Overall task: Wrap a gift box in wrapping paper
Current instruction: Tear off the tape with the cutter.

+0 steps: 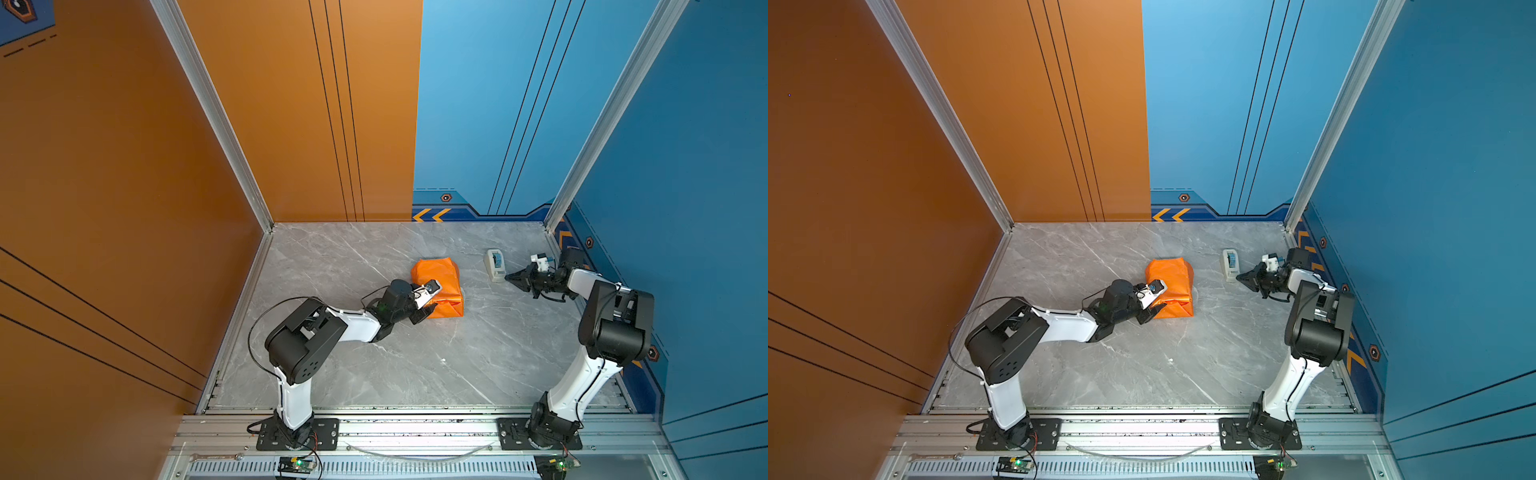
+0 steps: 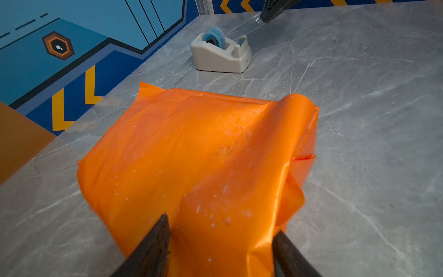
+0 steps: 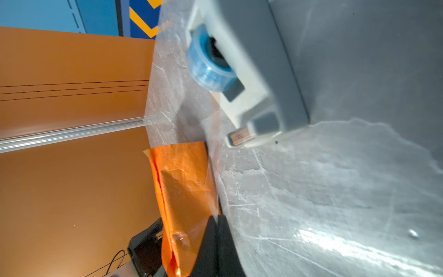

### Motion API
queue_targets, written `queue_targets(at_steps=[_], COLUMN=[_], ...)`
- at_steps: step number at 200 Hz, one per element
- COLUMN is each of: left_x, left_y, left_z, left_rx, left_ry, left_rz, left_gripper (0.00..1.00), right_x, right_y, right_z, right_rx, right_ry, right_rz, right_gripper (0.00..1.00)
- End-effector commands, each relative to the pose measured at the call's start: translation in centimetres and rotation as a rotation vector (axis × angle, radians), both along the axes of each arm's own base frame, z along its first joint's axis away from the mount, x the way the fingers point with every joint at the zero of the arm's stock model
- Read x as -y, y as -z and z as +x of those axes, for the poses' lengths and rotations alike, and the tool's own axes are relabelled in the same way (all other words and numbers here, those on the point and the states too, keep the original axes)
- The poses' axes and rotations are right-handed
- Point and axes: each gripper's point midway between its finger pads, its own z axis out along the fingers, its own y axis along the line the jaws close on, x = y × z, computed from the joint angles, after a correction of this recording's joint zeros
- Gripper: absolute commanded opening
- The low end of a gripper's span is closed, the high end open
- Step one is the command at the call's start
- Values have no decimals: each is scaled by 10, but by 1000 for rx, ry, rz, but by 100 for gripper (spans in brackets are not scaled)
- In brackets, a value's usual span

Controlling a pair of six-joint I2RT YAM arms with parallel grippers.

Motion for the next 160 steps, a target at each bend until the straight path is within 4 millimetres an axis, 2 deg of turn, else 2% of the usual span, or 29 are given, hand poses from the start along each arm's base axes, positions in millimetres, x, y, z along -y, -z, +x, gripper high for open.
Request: queue_targets(at_steps=[1,39,64,160], left_x=[-28,-29,-29,-30], left_y=[69,66,66,67], left_z=[-28,-28,-28,-28], left_rx=[-215,-208,-207,-207], left_ry=[-20,-22,-23,-27], left_rz=[155,155,157,160], left_gripper=[61,61,61,61], right_x=[5,2,5,29], right_y=[17,49,62,77], right_z=[-1,6,6,-8], right_rx=[-26,-75,-104,-169], right_ry=[33,46,73,167], right_rz=[-31,-40,-56,-174], right_gripper=[0,0,0,0])
